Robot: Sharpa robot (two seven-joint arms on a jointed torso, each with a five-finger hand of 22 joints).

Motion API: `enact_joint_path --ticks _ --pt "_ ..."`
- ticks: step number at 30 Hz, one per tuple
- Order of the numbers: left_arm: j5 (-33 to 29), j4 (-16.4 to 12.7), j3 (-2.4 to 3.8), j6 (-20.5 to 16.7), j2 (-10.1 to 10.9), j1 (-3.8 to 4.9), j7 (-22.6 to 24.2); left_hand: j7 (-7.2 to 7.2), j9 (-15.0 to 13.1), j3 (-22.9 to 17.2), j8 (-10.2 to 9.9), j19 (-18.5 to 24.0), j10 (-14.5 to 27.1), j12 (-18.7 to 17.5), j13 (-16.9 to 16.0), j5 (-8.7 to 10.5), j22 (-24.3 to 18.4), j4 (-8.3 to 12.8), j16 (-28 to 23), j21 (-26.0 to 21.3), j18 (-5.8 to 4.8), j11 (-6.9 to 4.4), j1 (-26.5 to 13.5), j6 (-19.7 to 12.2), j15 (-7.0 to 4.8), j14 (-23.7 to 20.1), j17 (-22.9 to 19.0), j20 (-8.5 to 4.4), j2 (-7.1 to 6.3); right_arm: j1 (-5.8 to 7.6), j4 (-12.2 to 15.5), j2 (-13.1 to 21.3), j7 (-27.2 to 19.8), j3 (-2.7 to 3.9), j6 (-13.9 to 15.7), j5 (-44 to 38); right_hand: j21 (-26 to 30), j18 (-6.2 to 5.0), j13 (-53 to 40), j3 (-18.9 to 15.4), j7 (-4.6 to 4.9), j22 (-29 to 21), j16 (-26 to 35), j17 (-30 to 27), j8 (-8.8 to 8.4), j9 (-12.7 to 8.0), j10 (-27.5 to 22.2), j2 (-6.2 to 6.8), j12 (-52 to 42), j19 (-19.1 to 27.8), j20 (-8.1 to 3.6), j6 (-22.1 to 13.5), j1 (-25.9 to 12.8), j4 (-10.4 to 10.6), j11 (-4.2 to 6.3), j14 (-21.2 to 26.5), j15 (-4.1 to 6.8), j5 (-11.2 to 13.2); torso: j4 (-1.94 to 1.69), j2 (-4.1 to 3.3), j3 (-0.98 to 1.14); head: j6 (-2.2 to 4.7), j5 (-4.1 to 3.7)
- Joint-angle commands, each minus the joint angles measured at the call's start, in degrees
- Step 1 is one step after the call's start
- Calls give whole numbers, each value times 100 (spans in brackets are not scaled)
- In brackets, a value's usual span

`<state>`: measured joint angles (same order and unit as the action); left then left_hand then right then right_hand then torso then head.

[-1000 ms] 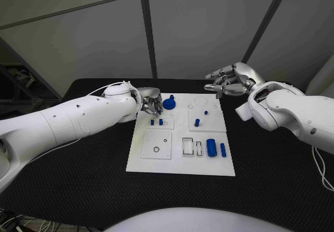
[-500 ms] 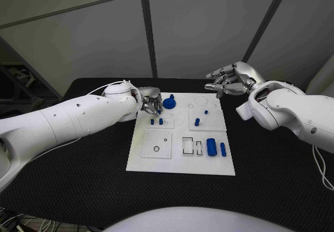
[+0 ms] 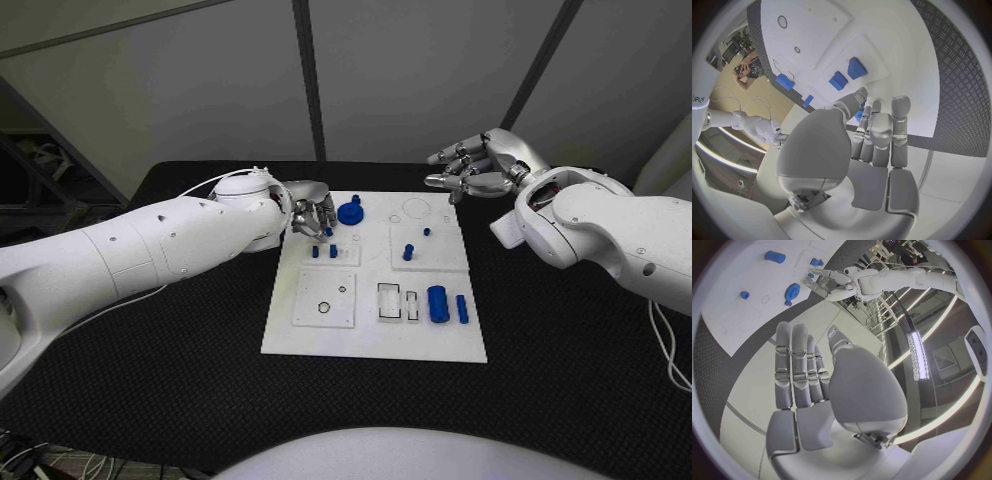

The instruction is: Assemble the parts on the task board

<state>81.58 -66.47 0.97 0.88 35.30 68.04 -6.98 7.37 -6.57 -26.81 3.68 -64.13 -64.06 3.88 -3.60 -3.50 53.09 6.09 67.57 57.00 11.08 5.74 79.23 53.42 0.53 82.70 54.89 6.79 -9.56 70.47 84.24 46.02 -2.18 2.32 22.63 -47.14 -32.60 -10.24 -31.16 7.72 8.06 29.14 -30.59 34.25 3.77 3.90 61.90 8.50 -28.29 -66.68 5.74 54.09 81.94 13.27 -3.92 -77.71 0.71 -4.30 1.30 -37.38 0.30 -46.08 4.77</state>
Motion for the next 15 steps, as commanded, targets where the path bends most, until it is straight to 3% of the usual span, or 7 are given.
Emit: enact_joint_path --ticks 1,5,8,9,13,15 --pt "-20 2 4 -95 15 9 -19 0 19 13 -2 62 58 -23 7 23 -67 34 -40 -69 -160 0 15 -33 13 -49 -55 -5 -60 11 -44 -5 165 3 -169 -242 56 -18 187 47 43 -24 66 22 -1 -4 -93 7 190 -63 7 18 -13 1 -20 -32 -38 -30 -1 5 -2 14 4" --pt "-21 2 4 -177 39 9 -10 22 43 32 5 148 112 -17 5 19 -191 61 -128 -195 -130 10 39 -18 21 -89 -176 3 -70 10 -131 -16 334 3 -255 -541 63 -26 440 113 29 -27 78 66 64 27 -132 -41 432 -144 3 205 55 -47 -14 -118 -31 -30 -3 5 -1 39 29" --pt "-22 -8 8 -259 88 9 8 29 50 37 8 155 126 -14 4 13 -204 70 -131 -211 -128 12 47 -9 22 -90 -177 6 -70 9 -237 -37 507 3 -343 -1008 -75 -28 769 310 -9 57 -81 194 116 74 -78 -112 761 -359 -58 452 255 -200 3 -364 26 -26 -3 7 -1 47 9" --pt "-28 -10 16 -285 107 9 17 34 55 36 12 155 131 -10 3 7 -209 77 -127 -219 -126 13 58 2 22 -87 -171 7 -64 8 -270 -46 557 3 -371 -1178 -276 11 921 400 -4 242 -173 266 114 84 -25 -128 919 -474 -66 520 287 -238 10 -442 40 -28 -4 8 -2 52 5" --pt "-246 -37 102 -453 235 9 109 95 66 6 51 137 86 33 -6 -13 -214 96 -130 -230 -125 4 84 120 15 -76 -183 5 -14 -19 -446 -128 766 2 -589 -2158 -1959 275 1441 720 -50 1951 -1820 1688 109 129 167 -102 1521 -1100 -108 794 344 -384 6 -820 65 -28 -3 4 2 98 -15" --pt "-576 -70 144 -593 333 9 194 138 61 -26 90 139 17 70 -11 -26 -232 99 -160 -251 -120 -9 80 233 4 -82 -231 -2 15 -49 -529 -189 841 1 -682 -2668 -2499 363 1645 844 -56 2514 -2383 2175 84 141 250 -52 1764 -1239 -105 873 337 -448 -14 -870 71 -20 0 3 -1 127 -58"
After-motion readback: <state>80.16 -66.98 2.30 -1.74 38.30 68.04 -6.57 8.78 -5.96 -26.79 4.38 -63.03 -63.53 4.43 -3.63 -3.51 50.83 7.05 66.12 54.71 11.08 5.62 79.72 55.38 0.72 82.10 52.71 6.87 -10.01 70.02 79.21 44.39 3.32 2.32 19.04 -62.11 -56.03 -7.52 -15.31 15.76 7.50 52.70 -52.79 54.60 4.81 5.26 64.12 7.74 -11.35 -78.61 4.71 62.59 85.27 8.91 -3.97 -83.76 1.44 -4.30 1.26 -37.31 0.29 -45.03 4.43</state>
